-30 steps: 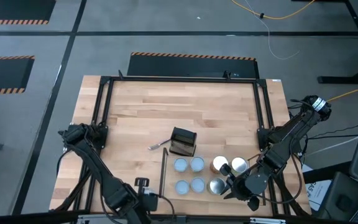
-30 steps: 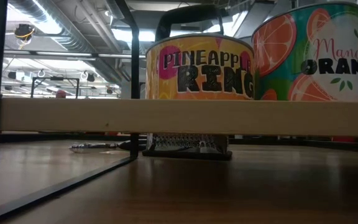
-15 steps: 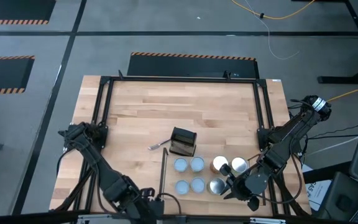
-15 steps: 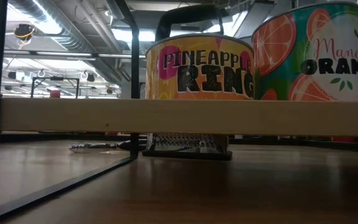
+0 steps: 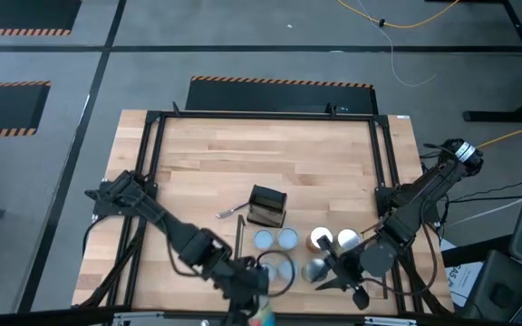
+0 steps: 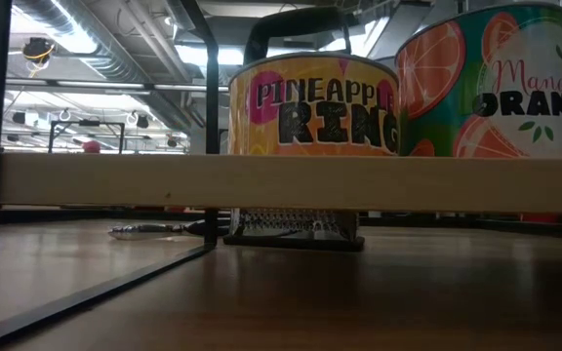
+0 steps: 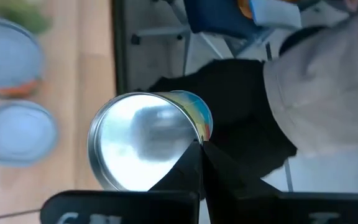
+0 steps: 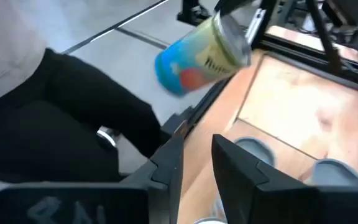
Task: Pick and place cans onto a shelf
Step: Put the canned tomatoes on the shelf
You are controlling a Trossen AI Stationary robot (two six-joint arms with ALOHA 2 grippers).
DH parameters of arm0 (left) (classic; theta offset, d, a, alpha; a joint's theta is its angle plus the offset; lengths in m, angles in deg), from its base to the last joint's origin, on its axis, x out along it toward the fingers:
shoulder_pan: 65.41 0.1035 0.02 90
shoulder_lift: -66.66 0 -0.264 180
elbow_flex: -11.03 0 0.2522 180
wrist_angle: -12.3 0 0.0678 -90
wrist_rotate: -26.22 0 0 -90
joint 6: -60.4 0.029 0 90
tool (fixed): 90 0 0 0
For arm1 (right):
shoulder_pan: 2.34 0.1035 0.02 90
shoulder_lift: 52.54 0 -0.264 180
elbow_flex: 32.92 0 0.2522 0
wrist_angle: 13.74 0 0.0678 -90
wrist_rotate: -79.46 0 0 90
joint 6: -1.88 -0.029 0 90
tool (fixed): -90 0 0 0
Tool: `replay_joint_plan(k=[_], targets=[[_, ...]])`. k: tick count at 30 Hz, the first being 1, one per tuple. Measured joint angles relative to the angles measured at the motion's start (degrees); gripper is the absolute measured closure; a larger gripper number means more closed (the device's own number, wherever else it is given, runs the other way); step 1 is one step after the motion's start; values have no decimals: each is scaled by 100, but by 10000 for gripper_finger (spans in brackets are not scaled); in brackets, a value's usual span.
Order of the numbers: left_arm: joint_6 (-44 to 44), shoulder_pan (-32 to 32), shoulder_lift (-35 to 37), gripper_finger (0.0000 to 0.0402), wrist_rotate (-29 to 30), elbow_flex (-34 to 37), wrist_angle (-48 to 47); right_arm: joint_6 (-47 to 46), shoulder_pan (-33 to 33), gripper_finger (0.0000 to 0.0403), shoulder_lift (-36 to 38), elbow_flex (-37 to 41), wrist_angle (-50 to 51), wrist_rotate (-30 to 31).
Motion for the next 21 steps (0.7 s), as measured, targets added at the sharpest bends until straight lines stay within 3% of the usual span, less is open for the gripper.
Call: replay_joint_plan(k=[10,21], targets=[[454,609,0,401,6,0,3,288,-571,230,0,0,-362,-34],[1035,929,0,401,-202,0,5,749,-1173,222,0,0,-1207,-1566]])
